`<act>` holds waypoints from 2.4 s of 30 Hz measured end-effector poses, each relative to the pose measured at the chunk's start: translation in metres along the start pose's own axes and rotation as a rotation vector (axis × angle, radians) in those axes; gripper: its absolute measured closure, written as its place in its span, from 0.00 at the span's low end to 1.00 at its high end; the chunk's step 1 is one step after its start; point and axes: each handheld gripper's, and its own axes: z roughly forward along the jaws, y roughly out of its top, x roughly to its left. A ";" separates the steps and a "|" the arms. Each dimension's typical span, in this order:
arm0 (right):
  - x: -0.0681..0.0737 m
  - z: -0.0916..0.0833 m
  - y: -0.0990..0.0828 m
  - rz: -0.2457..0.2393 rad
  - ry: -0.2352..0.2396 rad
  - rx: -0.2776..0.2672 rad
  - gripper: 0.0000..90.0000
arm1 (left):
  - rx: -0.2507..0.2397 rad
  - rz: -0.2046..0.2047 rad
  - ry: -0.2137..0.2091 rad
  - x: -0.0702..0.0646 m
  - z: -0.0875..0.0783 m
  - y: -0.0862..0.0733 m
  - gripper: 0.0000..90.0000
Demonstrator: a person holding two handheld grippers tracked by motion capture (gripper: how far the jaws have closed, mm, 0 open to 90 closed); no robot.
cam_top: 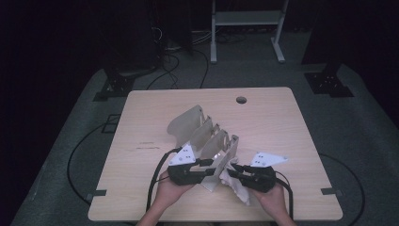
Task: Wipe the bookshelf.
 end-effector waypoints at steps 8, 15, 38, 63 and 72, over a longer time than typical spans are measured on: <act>0.001 0.028 -0.032 0.035 0.039 0.069 0.81 | -0.006 -0.004 -0.001 0.001 -0.001 0.000 0.71; -0.023 0.025 -0.029 0.067 -0.049 0.071 0.81 | -0.002 -0.007 -0.010 0.001 -0.001 0.000 0.72; -0.001 0.021 -0.022 0.001 0.064 0.069 0.81 | -0.002 -0.003 -0.008 -0.001 0.001 0.000 0.72; 0.006 0.010 -0.017 0.015 0.081 0.007 0.81 | -0.006 -0.005 -0.004 0.000 -0.001 0.002 0.69; 0.005 0.004 -0.016 0.026 0.074 -0.028 0.81 | -0.026 -0.008 0.012 0.002 -0.012 0.008 0.67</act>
